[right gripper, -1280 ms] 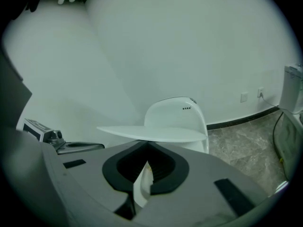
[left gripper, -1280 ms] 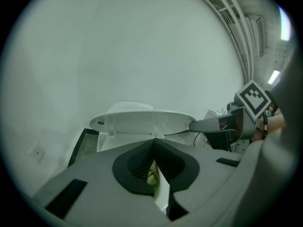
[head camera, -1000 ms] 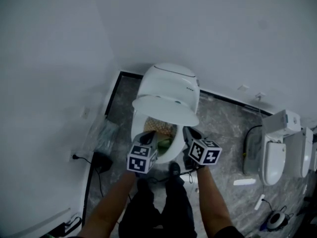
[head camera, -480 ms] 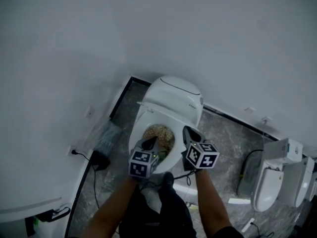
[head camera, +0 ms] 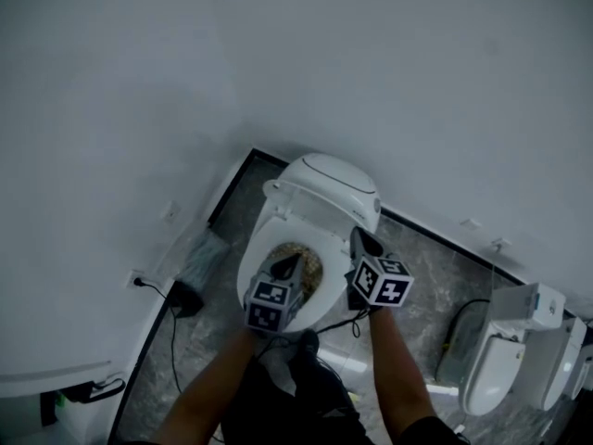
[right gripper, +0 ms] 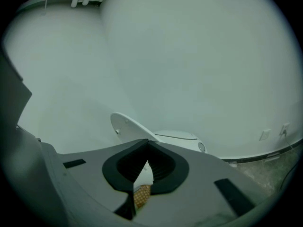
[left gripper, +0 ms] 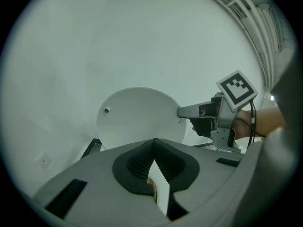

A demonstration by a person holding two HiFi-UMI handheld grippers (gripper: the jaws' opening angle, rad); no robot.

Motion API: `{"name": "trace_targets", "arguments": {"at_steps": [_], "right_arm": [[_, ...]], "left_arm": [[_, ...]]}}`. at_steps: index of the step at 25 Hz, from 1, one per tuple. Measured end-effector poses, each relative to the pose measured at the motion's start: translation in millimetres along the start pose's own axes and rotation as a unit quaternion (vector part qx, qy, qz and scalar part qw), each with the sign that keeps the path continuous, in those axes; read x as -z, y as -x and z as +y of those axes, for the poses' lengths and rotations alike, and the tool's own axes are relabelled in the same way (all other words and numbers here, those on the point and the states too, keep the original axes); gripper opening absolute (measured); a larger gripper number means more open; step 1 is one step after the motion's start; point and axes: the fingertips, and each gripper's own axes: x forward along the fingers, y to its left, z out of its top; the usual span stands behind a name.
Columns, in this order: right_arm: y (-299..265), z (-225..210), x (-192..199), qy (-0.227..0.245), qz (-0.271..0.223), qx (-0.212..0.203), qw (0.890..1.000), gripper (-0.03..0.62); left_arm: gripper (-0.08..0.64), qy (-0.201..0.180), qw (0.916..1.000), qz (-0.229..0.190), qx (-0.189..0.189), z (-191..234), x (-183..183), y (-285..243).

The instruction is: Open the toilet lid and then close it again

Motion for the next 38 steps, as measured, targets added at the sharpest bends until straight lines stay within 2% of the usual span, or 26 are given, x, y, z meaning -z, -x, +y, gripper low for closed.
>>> {"name": "trace_targets", "arguments": {"at_steps": [14, 25, 35, 38], "right_arm": [[-32.2, -48.5, -30.4, -0.004, 0.0, 0.018, 1.0, 0.009], [-50.9, -88.6, -34.4, -0.002, 0.016, 0.03, 0.999, 0.009], [-39.4, -79.9, -41.7, 0.0, -0.003, 0.013, 1.0, 0.009], [-24.0, -64.5, -45.6, 0.002, -0.018, -0.001, 1.0, 0.009]], "left_arm": [[0.006, -0.001, 0.9997, -0.004, -0.022, 0.9, -21.3, -15.2], [0.006, 0.001, 0.9992, -0.001, -0.039, -1.4, -27.3, -23.1], [0.006, 0.008, 0.9991, -0.013, -0.039, -8.9, -37.0, -10.7], [0.006, -0.007, 0.9989, -0.027, -0.038, -7.0, -38.5, -2.8]]}}
